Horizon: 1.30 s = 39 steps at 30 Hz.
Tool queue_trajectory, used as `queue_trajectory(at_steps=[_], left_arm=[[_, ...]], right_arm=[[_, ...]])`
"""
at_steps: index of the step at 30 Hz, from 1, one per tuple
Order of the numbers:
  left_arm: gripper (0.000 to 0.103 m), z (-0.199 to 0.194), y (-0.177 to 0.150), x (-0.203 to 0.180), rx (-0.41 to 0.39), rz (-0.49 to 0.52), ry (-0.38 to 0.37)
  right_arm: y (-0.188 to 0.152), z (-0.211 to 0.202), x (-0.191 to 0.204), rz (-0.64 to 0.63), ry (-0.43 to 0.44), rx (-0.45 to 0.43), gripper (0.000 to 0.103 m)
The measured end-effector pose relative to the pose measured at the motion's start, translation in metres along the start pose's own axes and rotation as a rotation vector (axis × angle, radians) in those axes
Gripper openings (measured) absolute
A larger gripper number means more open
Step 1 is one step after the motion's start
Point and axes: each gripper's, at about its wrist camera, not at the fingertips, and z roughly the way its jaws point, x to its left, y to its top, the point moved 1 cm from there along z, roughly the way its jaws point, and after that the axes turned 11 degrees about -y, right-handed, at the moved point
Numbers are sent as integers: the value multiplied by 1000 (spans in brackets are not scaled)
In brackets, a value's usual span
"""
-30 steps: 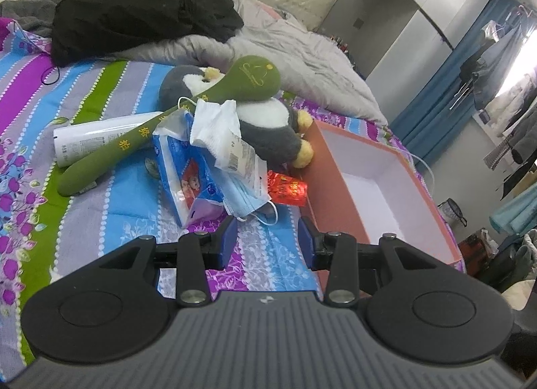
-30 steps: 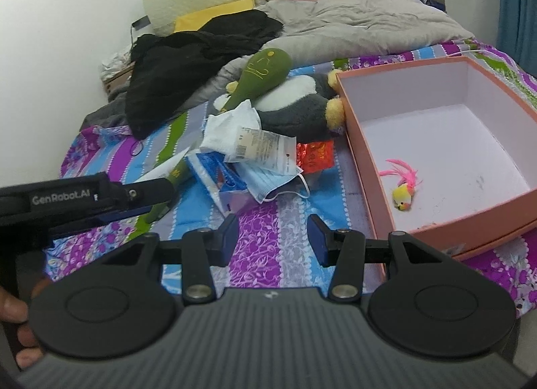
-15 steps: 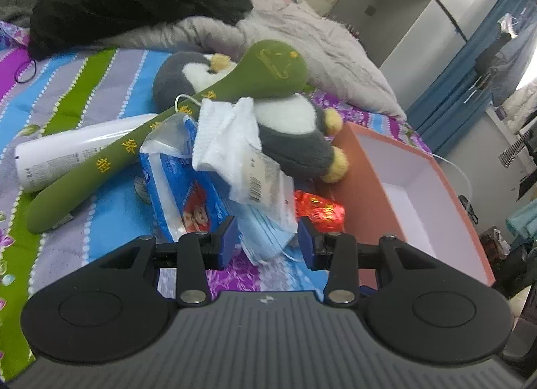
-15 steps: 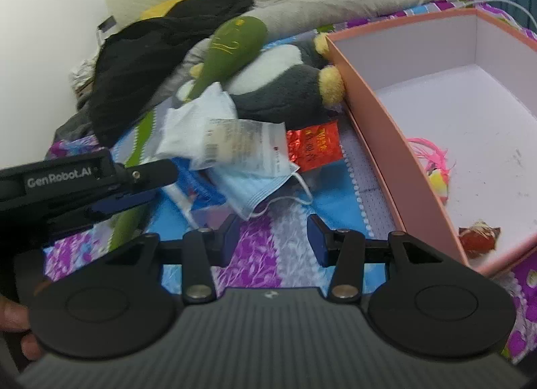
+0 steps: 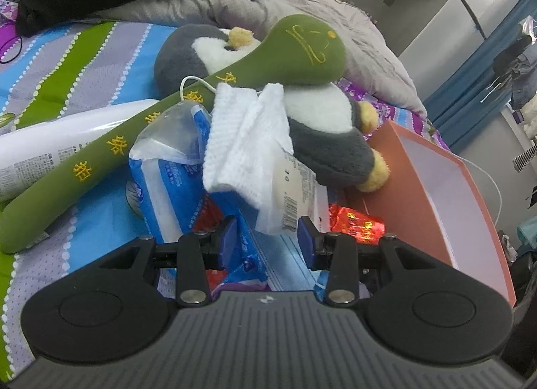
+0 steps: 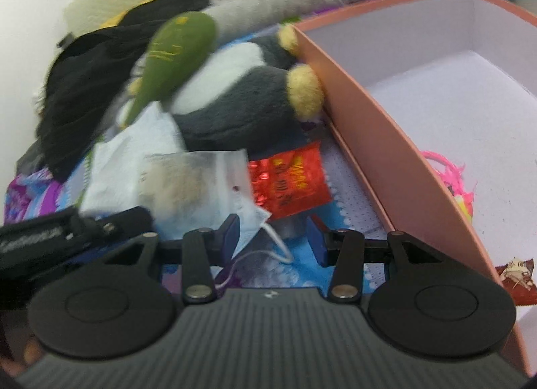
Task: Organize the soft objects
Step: 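Grasp the shiny red wrapper with right tool while left tool closes on white tissue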
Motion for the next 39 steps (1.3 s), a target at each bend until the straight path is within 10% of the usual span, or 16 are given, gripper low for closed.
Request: queue_trajectory(at_steps=[10, 19, 39], left_arm=[[37, 10, 2, 5, -11, -40, -10], [11, -1, 2, 4, -48, -41, -13], [6, -93, -67, 0, -90, -97, -26]], right_arm=[[8, 22, -5, 90, -7, -37, 47], [11, 4, -1, 67, 19, -139, 4], [-38, -83, -16, -76, 101, -130, 4]])
